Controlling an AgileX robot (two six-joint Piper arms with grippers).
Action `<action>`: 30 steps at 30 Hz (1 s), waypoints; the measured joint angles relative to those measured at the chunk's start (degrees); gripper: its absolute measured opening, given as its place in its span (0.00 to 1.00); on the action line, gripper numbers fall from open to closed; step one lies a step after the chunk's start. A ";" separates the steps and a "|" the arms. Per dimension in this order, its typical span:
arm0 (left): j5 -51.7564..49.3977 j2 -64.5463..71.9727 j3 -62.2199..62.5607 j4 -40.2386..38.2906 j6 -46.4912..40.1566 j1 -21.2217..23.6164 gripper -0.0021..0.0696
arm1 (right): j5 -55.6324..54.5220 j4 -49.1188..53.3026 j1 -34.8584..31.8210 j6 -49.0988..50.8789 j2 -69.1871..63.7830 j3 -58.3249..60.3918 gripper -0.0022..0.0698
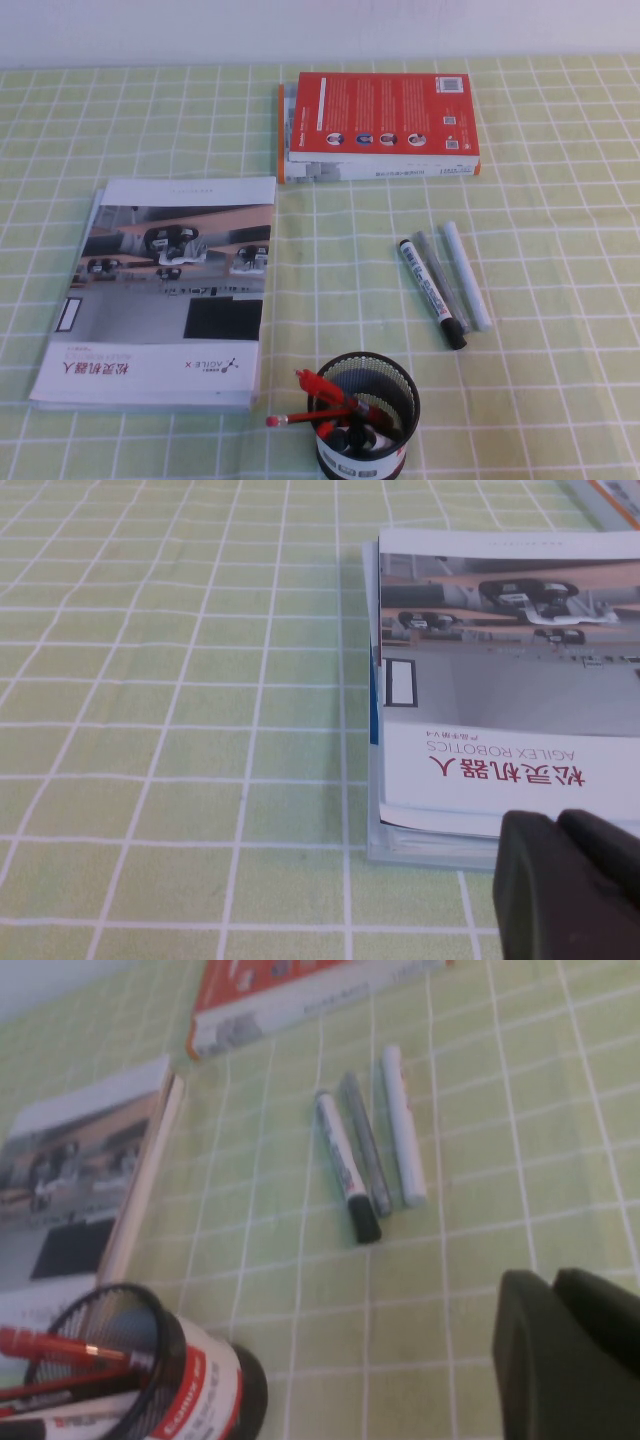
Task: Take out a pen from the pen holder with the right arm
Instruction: 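Take a marker out of the pen holder and lay it on the table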
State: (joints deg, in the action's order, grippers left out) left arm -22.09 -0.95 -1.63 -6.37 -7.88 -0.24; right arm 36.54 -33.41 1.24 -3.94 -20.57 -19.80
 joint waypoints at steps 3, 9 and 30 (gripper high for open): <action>0.00 0.00 0.00 0.00 0.00 0.00 0.02 | 3.51 0.87 0.00 -1.31 -5.05 -2.00 0.01; 0.00 0.00 0.00 0.00 0.00 0.00 0.02 | 5.48 1.25 0.00 -5.03 -13.16 -3.81 0.01; 0.00 0.00 0.00 0.00 0.00 0.00 0.02 | -5.88 1.07 23.87 -12.04 -28.80 -13.20 0.01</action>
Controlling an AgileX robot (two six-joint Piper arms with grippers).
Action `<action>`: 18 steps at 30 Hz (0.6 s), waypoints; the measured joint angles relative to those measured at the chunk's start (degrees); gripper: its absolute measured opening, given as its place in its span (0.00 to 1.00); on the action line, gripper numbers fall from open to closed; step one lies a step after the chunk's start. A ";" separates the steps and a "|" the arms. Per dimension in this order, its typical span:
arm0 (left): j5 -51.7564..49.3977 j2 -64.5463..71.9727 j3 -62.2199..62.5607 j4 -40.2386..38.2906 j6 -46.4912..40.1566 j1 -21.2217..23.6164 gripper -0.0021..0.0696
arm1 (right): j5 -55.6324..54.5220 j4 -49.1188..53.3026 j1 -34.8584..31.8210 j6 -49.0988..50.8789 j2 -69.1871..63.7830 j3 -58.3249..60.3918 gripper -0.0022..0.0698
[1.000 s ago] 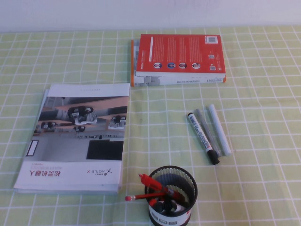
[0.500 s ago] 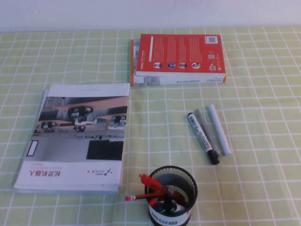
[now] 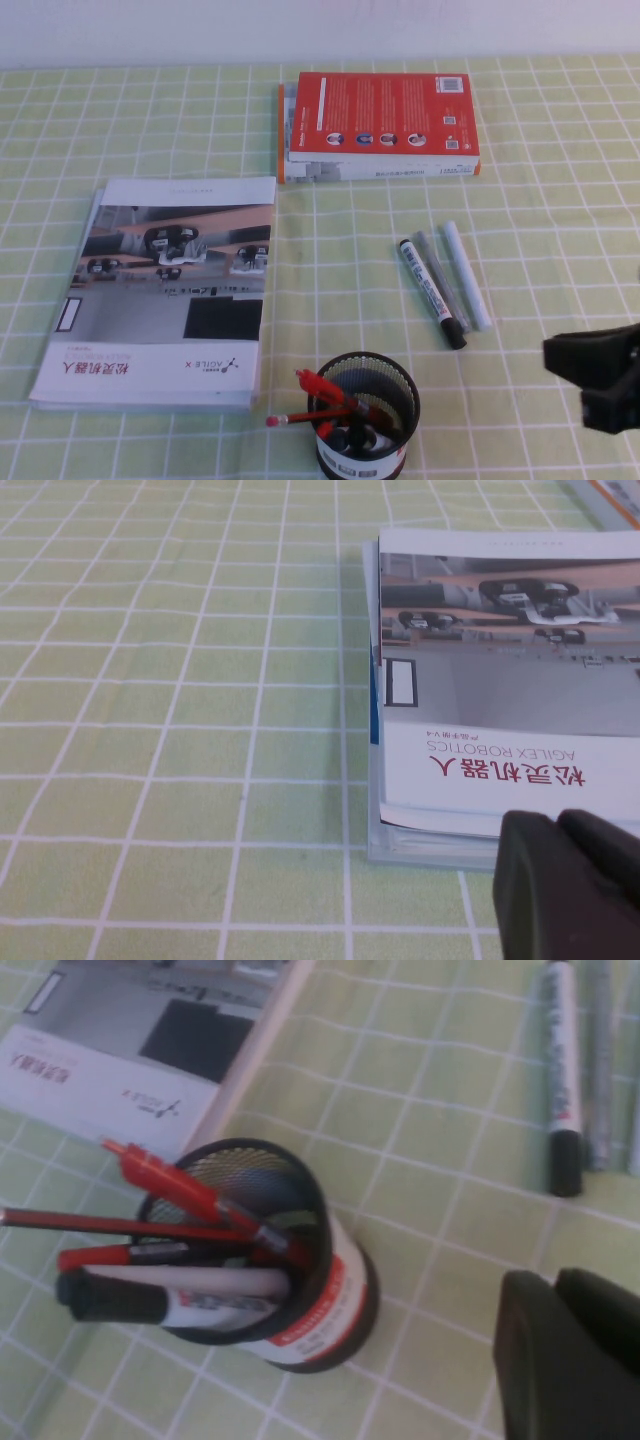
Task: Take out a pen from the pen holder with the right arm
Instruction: 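Take a marker out of the pen holder and lay it on the table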
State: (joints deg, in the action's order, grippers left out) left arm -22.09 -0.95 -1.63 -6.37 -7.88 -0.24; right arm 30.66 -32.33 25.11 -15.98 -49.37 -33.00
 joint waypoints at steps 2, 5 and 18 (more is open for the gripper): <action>0.00 0.00 0.00 0.00 0.00 0.00 0.02 | -3.17 0.00 4.85 0.00 -2.27 -0.45 0.01; 0.00 0.00 0.00 0.00 0.00 0.00 0.02 | -8.94 0.00 12.37 -0.09 -5.43 -0.77 0.01; 0.00 0.00 0.00 0.00 0.00 0.00 0.02 | -25.26 5.75 35.86 -11.30 -14.48 -0.82 0.20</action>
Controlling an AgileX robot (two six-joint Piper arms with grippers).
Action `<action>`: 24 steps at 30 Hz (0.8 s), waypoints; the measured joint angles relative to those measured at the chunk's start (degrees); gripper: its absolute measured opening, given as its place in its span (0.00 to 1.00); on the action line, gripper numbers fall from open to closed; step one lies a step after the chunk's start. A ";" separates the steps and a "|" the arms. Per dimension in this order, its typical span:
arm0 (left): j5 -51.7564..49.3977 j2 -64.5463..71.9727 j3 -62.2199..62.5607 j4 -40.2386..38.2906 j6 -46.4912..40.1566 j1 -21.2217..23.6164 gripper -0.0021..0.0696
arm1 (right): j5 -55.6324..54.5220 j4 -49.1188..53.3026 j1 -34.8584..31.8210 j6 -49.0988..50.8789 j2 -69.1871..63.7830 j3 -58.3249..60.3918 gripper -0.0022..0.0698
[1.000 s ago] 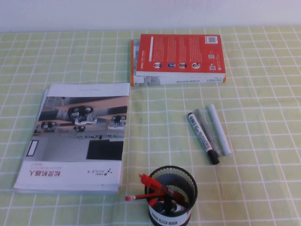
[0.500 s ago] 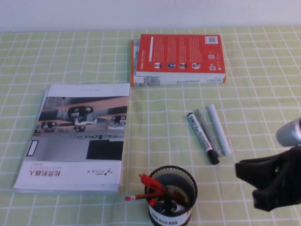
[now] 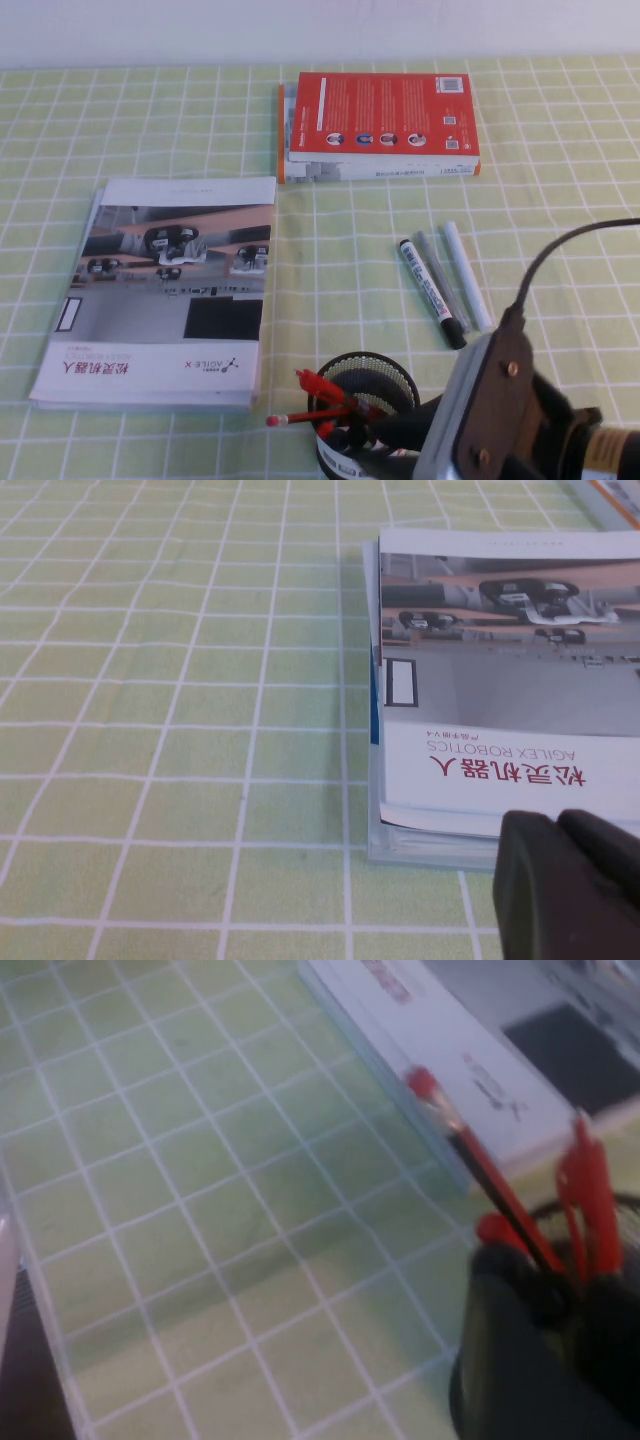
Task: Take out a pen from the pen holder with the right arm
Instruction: 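Take a marker out of the pen holder and lay it on the table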
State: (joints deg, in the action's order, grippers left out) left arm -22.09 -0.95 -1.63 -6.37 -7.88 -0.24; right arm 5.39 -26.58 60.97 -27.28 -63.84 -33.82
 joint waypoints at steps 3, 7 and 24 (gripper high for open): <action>0.00 0.00 0.00 0.00 0.00 0.00 0.02 | -3.95 3.93 3.02 -0.42 -0.38 0.74 0.35; 0.00 0.00 0.00 0.00 0.00 0.00 0.02 | -8.25 8.36 4.55 -0.74 -0.38 3.29 0.45; 0.00 0.00 0.00 0.00 0.00 0.00 0.02 | -18.01 0.00 4.67 -9.21 -3.09 7.39 0.46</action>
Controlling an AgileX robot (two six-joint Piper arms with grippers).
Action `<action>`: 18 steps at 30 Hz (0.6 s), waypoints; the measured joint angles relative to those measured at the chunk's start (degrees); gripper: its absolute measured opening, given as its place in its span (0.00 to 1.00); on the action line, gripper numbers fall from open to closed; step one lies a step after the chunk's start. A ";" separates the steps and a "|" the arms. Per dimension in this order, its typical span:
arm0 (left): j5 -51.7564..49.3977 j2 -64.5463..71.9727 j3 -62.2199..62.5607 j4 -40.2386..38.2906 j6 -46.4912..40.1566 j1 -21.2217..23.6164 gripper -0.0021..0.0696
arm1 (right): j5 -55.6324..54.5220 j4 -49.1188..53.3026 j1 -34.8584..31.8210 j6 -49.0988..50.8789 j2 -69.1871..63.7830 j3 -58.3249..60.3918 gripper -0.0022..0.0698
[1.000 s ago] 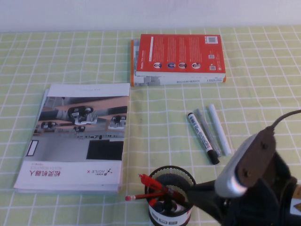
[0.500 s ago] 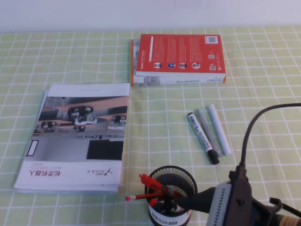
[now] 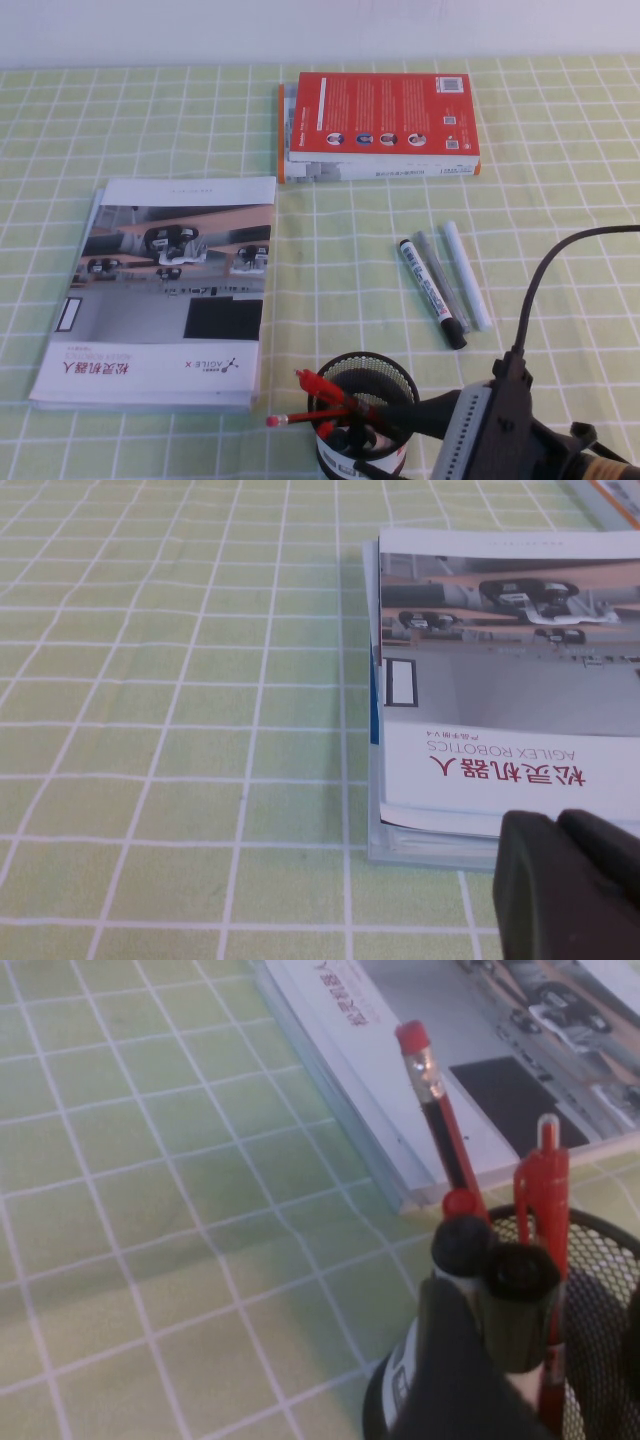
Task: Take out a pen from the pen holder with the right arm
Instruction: 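Take a marker out of the pen holder and lay it on the table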
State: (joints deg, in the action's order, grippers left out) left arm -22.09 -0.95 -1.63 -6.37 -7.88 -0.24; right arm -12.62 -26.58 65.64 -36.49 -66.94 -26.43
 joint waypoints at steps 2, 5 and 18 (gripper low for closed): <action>0.00 0.00 0.00 0.00 0.00 0.00 0.02 | -0.02 -0.90 0.00 -0.67 -0.45 0.00 0.46; 0.00 0.00 0.00 0.00 0.00 0.00 0.02 | -0.25 -1.45 0.00 -1.02 -0.73 0.00 0.46; 0.00 0.00 0.00 0.00 0.00 0.00 0.02 | -2.73 -5.81 0.00 -3.64 -0.73 0.00 0.46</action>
State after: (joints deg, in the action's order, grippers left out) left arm -22.09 -0.95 -1.63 -6.37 -7.88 -0.24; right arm -15.35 -32.39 65.64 -40.12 -67.66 -26.43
